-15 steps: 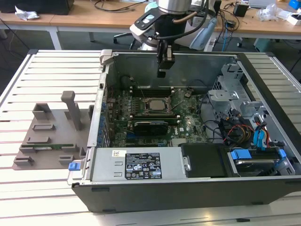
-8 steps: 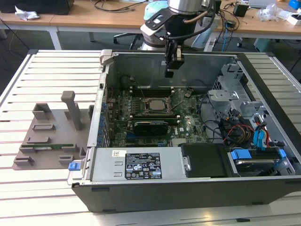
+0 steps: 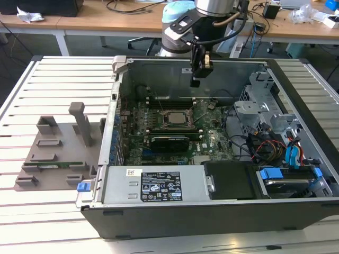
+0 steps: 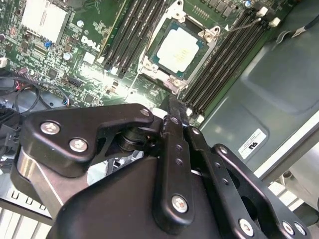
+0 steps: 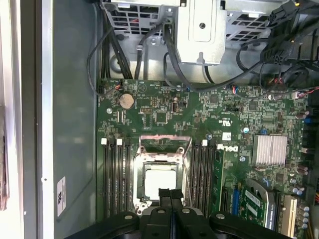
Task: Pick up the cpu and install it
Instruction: 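Close the cpu cover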
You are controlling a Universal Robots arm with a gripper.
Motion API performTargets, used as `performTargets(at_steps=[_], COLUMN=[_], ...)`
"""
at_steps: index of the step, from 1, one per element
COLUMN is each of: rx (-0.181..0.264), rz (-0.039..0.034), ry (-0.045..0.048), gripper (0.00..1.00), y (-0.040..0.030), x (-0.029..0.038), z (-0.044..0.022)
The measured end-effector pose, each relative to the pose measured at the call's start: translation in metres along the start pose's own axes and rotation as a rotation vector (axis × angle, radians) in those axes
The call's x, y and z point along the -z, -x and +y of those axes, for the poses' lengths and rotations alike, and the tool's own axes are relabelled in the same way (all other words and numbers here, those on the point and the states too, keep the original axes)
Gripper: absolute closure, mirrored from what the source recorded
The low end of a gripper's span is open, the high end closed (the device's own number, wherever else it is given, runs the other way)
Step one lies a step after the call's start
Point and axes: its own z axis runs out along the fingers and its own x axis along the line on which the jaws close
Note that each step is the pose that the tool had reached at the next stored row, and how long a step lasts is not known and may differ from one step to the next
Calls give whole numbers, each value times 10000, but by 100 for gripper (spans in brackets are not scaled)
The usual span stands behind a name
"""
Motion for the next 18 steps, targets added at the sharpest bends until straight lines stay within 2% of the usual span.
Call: performTargets(at_steps=[18], rx=[1], rz=[1], ry=[-12], gripper=[89], y=[1], x=[6], z=[139])
